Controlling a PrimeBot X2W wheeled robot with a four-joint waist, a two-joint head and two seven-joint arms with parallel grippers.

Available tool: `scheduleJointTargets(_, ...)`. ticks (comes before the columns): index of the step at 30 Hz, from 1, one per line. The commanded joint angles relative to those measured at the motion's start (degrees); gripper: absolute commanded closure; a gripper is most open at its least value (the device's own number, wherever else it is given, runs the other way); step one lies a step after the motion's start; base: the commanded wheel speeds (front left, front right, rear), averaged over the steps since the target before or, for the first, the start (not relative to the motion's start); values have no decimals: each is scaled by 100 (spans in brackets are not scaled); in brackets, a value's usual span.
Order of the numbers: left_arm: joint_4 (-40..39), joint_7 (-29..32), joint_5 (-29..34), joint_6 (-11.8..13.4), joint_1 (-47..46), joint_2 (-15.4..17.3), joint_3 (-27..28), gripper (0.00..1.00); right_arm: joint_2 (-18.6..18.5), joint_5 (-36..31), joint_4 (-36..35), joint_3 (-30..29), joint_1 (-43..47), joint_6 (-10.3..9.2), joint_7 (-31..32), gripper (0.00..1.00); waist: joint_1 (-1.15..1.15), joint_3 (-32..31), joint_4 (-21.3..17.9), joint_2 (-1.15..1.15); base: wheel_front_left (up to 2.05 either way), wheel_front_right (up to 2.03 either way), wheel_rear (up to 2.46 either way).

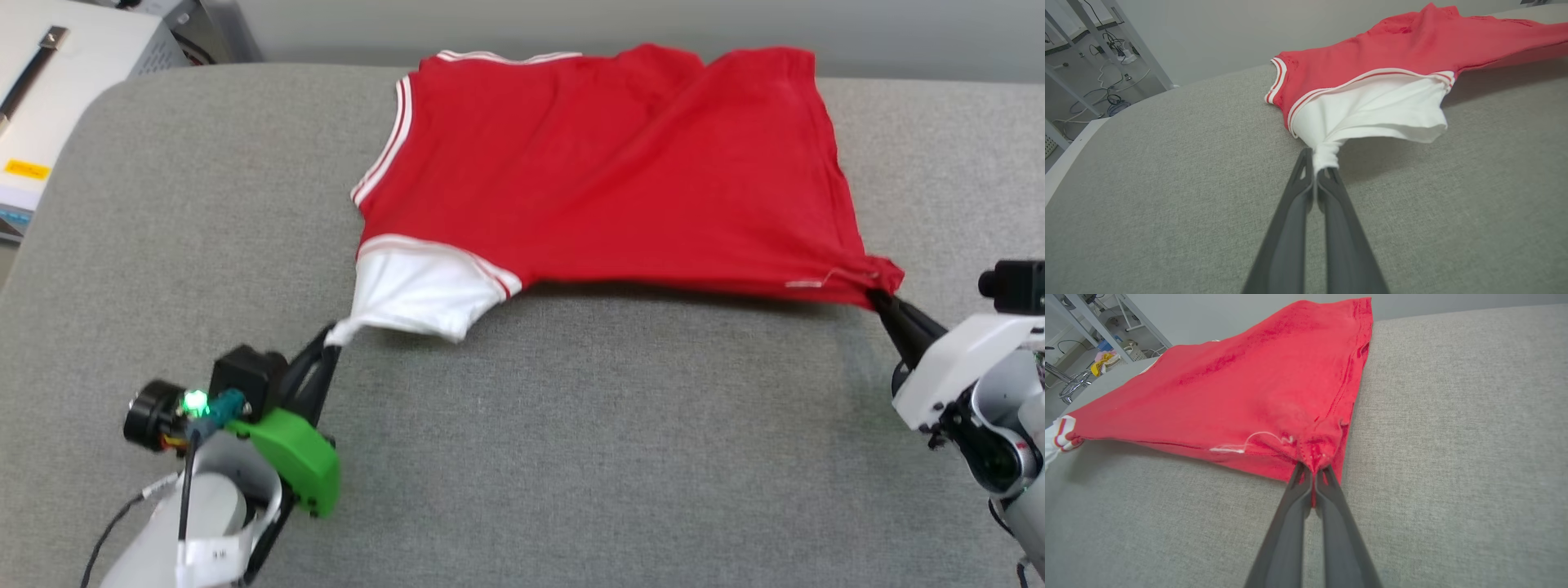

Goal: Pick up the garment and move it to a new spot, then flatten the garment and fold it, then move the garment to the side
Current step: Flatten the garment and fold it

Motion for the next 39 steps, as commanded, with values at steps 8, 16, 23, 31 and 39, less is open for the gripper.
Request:
scheduleJointTargets(8, -834, 577, -271, 45, 1123, 433, -179, 100, -362, 504, -561, -37, 898, -5, 424, 100, 1, -603, 62, 0, 0, 0, 0)
scheduleJointTargets(16, -1653, 1033, -609, 114, 2048, 807, -241, 100, -631, 798, -1109, -296, 1822, -5, 1058, 100, 1, -1014, 91, 0, 0, 0, 0)
scheduleJointTargets(23, -2250, 1367, -810, 31, 2581, 998, -457, 100, -825, 872, -1610, -687, 2756, -5, 1729, 100, 1, -1182, 116, 0, 0, 0, 0)
scheduleJointTargets(31, -2629, 1572, -888, 32, 2762, 1071, -590, 100, -790, 597, -2365, -1396, 3635, -5, 2567, 100, 1, -1095, 53, 0, 0, 0, 0)
scheduleJointTargets(39, -2801, 1372, -828, 92, 2102, 1020, -251, 100, -362, -10, -3164, -2340, 3583, -5, 2977, 100, 1, -765, -18, 0, 0, 0, 0)
